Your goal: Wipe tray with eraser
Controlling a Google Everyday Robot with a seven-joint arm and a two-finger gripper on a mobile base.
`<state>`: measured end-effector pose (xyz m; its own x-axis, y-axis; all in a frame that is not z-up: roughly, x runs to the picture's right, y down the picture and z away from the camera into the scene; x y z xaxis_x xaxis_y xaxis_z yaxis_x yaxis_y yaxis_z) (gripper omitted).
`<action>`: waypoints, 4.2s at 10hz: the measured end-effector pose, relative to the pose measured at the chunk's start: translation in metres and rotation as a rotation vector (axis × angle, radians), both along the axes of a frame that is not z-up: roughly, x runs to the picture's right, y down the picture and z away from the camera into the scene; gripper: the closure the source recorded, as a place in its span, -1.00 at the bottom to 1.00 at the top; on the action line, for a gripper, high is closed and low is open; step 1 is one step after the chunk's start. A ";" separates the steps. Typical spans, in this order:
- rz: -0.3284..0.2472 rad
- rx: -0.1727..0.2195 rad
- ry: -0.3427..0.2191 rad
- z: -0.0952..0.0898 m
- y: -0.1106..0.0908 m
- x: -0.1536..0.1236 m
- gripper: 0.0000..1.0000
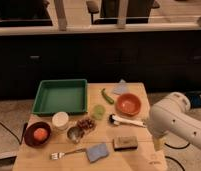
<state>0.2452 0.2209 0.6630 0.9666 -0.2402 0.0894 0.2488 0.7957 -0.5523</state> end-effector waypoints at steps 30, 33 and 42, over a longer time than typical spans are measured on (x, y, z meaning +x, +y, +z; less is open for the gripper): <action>0.037 -0.061 -0.138 0.058 0.053 -0.072 -0.60; 0.041 -0.059 -0.150 0.066 0.057 -0.079 -0.60; 0.063 -0.056 -0.187 0.090 0.063 -0.084 -0.60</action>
<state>0.1611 0.2840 0.7534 0.9448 -0.1695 0.2804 0.3020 0.7823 -0.5448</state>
